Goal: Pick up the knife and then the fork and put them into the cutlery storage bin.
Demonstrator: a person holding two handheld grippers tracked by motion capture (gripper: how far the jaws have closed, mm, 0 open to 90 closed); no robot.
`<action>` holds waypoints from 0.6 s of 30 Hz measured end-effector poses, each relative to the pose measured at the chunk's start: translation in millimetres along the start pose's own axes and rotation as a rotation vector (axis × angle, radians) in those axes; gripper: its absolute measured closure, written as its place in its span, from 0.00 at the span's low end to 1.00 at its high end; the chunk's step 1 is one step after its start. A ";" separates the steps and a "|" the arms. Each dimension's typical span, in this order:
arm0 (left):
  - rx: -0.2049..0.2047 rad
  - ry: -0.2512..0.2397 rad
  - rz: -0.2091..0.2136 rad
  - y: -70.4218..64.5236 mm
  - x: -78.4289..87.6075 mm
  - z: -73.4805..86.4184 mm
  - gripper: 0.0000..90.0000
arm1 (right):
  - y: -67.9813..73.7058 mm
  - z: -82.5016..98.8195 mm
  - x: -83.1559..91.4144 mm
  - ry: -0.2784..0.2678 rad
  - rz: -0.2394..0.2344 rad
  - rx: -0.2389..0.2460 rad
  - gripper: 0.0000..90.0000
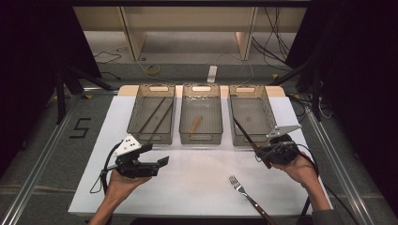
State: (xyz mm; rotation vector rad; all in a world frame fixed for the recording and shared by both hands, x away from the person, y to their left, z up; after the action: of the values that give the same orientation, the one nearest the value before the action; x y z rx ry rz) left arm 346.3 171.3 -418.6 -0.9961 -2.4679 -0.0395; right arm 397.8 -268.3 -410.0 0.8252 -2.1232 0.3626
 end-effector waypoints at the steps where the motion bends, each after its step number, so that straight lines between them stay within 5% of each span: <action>1: 0.000 0.001 0.001 0.1 0.1 0.0 0.19 | -2.6 -2.8 -1.0 0.005 0.013 -0.013 0.85; 18: 0.000 -0.007 0.002 -0.1 1.0 -0.2 0.19 | -37.9 -61.6 -12.3 -0.024 0.095 -0.123 0.85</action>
State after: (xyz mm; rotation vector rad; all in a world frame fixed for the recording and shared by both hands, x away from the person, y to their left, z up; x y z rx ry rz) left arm 345.7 171.9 -418.0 -0.9997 -2.4730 -0.0352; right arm 464.9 -259.9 -381.6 0.6627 -2.1887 0.2691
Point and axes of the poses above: each handheld gripper's, and its own axes: x roughly backward along the jaws, z roughly out of its underside, y roughly to its left, the point moved 1 cm from there along -x, roughly forward along the jaws, and after that the axes turned 1 degree about -x, right-handed, at the moved point
